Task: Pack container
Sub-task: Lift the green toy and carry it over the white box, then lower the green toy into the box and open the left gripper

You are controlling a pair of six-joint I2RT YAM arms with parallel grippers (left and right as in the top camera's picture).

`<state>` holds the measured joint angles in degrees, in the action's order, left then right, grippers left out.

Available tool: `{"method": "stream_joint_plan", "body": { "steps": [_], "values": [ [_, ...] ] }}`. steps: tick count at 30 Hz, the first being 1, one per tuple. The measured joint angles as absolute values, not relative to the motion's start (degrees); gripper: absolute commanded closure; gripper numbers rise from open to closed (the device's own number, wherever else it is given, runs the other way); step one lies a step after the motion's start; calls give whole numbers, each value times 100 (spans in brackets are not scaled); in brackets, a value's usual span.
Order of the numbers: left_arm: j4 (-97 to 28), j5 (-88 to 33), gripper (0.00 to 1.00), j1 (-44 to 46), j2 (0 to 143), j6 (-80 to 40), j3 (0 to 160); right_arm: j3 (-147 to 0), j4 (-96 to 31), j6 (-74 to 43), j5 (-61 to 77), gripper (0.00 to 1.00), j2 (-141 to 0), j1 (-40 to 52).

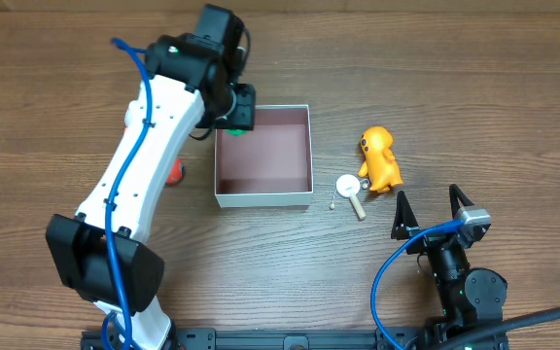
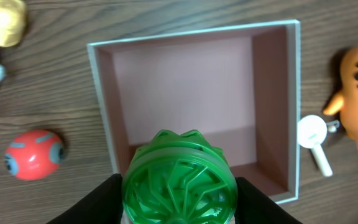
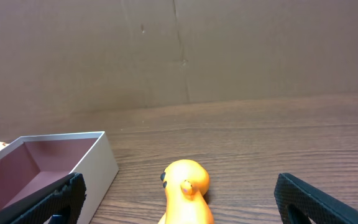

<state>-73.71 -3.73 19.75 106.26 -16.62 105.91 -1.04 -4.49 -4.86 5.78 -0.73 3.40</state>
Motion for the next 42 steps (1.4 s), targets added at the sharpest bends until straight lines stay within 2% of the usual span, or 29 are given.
{"method": "stream_joint_plan", "body": {
  "steps": [10,21,30,42],
  "values": [
    [-7352,-255,46,2434,10632,-1723,10586,-104,-451,-486,578,0,-73,340],
    [-6532,-145,48,2440,10674,-1789,9531,-104,-449,-484,576,0,-73,340],
    [-5826,-145,47,2440,10711,-1791,8779,-104,-454,-486,576,0,-73,340],
    [-5546,-30,47,2440,10713,-1791,8283,-104,-451,-484,578,0,-73,340]
  ]
}}
